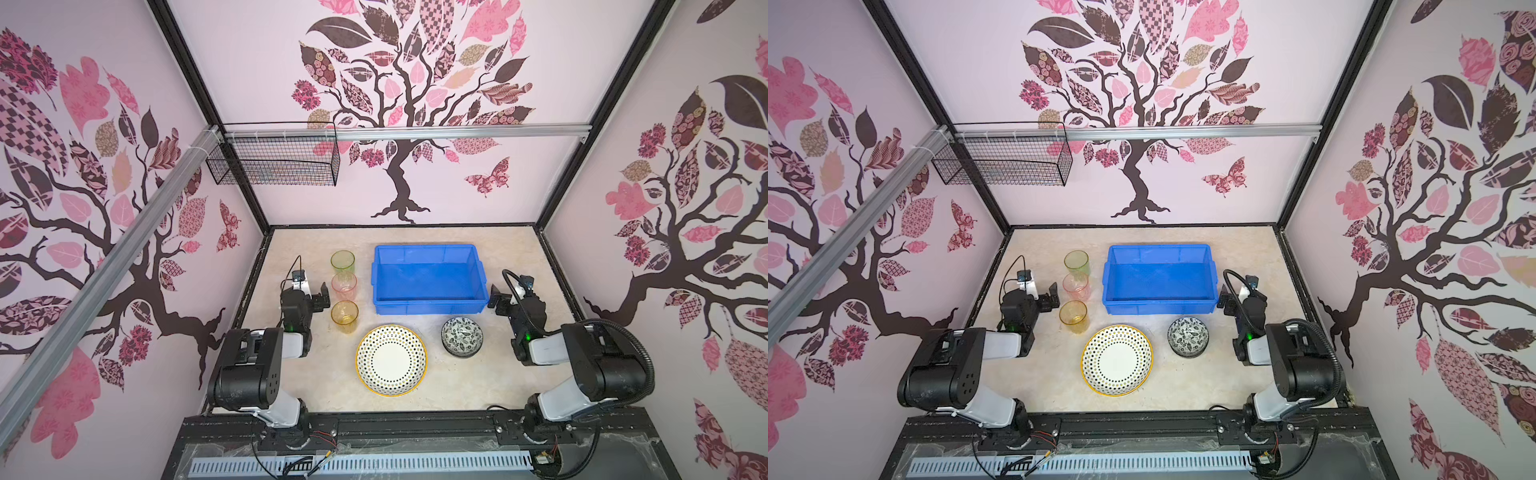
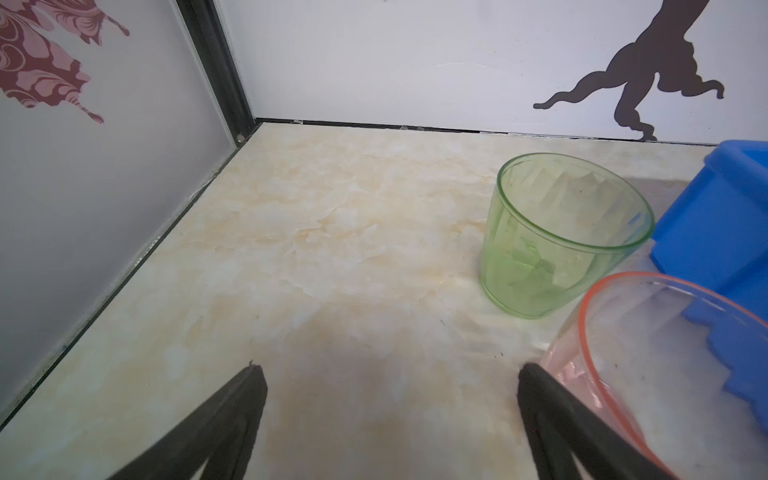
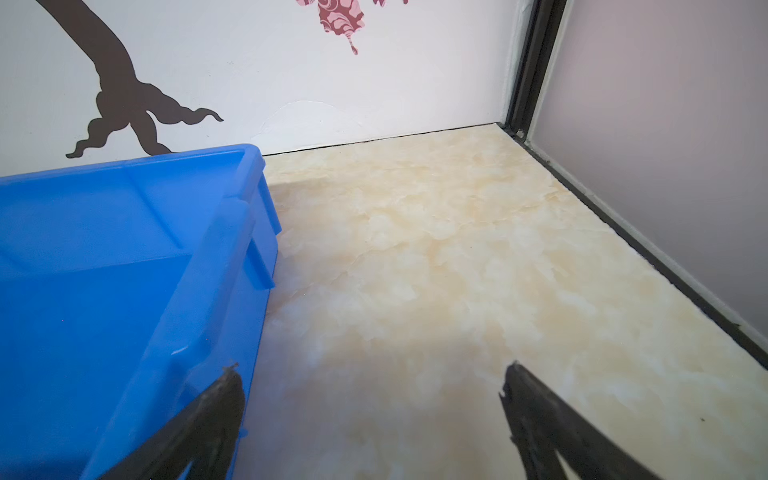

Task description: Place the mixed dishes into the plastic bin

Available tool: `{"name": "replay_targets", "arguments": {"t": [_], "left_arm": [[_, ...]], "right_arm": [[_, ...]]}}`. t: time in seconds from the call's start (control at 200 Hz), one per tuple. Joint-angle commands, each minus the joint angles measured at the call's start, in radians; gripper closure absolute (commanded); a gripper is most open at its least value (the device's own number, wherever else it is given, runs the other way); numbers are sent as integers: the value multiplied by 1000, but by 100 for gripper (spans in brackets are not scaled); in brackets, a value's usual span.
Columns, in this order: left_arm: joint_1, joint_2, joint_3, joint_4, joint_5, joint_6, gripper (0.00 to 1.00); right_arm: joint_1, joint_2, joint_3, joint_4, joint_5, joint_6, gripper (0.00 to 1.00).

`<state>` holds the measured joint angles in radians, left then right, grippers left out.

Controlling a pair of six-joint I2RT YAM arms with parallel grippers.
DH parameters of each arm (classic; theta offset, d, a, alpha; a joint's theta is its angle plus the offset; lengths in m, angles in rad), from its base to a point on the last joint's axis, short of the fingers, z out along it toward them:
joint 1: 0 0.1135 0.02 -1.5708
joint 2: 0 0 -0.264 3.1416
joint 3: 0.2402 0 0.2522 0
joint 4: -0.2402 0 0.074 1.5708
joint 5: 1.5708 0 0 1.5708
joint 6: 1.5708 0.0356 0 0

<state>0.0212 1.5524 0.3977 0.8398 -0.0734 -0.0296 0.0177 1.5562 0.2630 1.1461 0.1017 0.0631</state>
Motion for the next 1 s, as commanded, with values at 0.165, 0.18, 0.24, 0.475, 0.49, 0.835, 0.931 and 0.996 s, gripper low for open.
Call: {"name": "replay_targets", "arguments": {"t": [0.165, 0.18, 0.24, 0.475, 0.49, 0.835, 0.931, 0.996], "left_arm": [[5, 4, -1, 6, 6, -5, 2], [5, 5, -2, 7, 7, -6, 2], [5, 5, -2, 6, 6, -4, 2], [6, 6, -2, 5, 7, -6, 2], [6, 5, -2, 5, 7, -7, 2], [8, 5, -2, 5, 9, -6, 2], [8, 5, -2, 5, 9, -6, 2], [8, 5, -2, 5, 9, -7, 2]], "right_arm": [[7, 1, 19, 15, 7, -3, 0], [8, 1, 19, 15, 7, -3, 0], [8, 1, 19, 15, 9, -3, 1], [7, 2, 21, 13, 8, -3, 0], [8, 2, 21, 12, 8, -3, 0], [11, 2, 22, 9, 17, -8, 0], [12, 2, 24, 9, 18, -8, 1], [11, 1, 22, 9, 18, -8, 0]]}}
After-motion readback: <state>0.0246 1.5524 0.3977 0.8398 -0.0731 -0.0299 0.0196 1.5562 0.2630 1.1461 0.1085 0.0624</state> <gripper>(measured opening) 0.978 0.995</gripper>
